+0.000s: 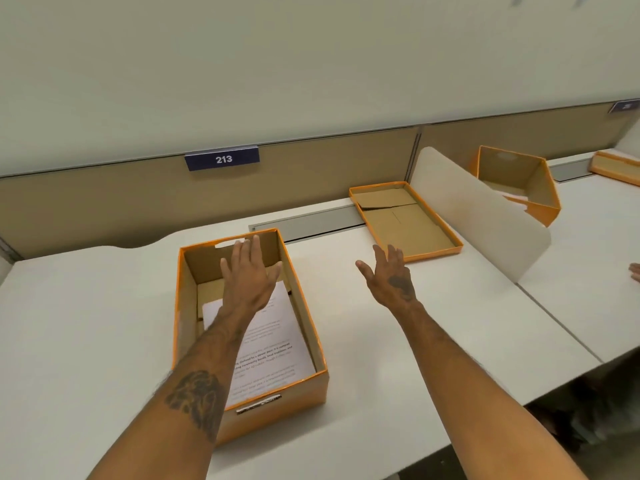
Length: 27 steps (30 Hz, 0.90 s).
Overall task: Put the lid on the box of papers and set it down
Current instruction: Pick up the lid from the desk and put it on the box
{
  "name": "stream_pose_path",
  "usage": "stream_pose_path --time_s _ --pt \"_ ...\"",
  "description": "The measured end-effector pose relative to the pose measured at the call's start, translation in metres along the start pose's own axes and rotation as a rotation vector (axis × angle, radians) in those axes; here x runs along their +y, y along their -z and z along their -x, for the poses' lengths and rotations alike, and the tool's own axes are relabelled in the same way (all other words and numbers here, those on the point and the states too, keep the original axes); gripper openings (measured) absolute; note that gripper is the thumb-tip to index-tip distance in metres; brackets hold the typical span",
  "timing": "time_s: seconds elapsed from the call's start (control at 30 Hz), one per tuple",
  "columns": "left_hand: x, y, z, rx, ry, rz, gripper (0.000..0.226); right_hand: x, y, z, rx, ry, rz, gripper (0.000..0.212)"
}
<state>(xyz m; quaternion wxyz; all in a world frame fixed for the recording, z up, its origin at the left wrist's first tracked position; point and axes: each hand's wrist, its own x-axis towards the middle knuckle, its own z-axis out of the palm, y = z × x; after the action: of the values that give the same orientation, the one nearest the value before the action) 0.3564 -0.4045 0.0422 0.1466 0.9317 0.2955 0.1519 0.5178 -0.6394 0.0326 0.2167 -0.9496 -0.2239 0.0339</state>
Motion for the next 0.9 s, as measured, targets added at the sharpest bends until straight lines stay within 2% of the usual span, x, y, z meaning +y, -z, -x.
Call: stream_pose_path --time_s 0.43,0.67,0.9 --pt "0.162 -0.112 -0.093 -0.107 -0.084 -0.17 0.074 0.18 0.026 -0.137 -0.071 -0.049 0.02 0.068" --pt "0.214 -0.174 -0.145 -0.202 -0.111 -0.226 0.074 0.249 0.028 -0.21 -0.062 -0.071 0.044 0.07" --pt "0.242 -0.242 -0.189 -0.278 -0.17 -0.251 0.076 0.289 0.015 -0.265 -0.059 -0.078 0.114 0.067"
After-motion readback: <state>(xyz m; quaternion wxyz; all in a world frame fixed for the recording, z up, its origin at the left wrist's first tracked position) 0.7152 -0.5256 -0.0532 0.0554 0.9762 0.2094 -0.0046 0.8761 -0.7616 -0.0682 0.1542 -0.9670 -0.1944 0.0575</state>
